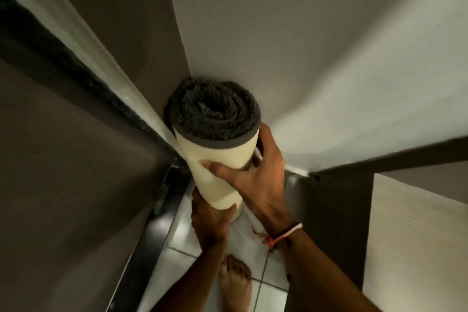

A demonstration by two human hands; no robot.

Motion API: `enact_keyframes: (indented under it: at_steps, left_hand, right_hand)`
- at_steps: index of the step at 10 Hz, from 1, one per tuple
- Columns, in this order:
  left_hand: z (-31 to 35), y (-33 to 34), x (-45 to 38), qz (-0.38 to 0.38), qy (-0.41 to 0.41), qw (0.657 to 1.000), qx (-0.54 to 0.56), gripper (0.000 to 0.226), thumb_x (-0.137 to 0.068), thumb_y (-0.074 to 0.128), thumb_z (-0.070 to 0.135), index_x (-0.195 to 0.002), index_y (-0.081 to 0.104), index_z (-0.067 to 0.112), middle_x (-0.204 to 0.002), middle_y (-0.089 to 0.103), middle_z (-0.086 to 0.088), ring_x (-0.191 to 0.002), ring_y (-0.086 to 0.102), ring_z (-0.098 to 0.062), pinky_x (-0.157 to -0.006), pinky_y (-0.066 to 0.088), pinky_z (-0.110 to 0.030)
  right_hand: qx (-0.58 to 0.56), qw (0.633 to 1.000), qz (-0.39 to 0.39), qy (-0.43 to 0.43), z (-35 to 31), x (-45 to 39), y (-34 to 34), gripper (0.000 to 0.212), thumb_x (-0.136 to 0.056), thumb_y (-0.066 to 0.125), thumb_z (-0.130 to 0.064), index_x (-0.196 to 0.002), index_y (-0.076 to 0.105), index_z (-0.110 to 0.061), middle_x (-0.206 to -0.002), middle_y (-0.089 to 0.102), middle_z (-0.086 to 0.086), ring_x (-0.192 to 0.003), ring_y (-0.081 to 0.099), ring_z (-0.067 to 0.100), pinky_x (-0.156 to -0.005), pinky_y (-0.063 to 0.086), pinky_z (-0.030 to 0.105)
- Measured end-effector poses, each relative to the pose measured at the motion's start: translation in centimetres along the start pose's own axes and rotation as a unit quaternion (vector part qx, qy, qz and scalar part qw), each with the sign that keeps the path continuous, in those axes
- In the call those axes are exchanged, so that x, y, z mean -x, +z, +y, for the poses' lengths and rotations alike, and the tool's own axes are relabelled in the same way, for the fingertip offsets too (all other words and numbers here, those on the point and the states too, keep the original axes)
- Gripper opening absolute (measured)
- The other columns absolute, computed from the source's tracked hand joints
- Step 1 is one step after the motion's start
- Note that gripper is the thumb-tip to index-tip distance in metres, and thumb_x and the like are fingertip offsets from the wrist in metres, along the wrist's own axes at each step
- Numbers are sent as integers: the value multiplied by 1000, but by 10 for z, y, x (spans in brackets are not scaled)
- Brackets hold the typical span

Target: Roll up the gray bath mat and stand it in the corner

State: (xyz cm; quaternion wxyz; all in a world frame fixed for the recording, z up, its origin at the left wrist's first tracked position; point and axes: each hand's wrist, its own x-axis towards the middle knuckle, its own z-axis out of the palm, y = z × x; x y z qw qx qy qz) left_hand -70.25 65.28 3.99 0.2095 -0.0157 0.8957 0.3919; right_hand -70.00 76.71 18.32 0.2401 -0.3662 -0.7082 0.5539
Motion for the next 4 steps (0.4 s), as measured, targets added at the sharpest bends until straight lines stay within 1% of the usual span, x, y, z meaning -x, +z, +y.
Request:
enact_keyframes:
  at_steps: [1,2,3,4]
  left_hand:
    - [3,9,-4,9,-14,1000,-5,113,-53,93,44,-146,34,17,-132,58,-13,-120,58,-34,-91,54,-50]
    - [4,9,-2,0,-26,1000,2,116,-52,94,44,-146,29,20,-133,57,-12,-120,58,-34,-90,54,-50]
    - [12,-4,-2,-28,-16,999,8,117,-51,95,42,-145,27,25,-135,55,-9,-122,56,-31,-93,55,-51]
    - [13,-17,-3,-80,16,997,14,121,-48,96,38,-146,27,26,-140,51,-5,-127,53,-26,-99,53,-49]
  right_hand:
    - [-13,1000,-17,12,7,-16,-3,99,-56,103,-26,-141,52,-20,-135,67,-8,-127,62,9,-102,58,45]
    - [-8,999,-42,14,8,-19,-7,101,-57,103,-27,-143,51,-19,-138,66,-7,-129,61,11,-104,57,46]
    - [8,999,-43,16,-7,-18,-9,105,-56,103,-31,-145,49,-23,-140,64,-8,-130,60,10,-106,55,45]
    - [50,998,-37,25,-18,-8,-6,113,-54,102,-42,-148,40,-26,-146,58,-6,-134,55,13,-108,54,47]
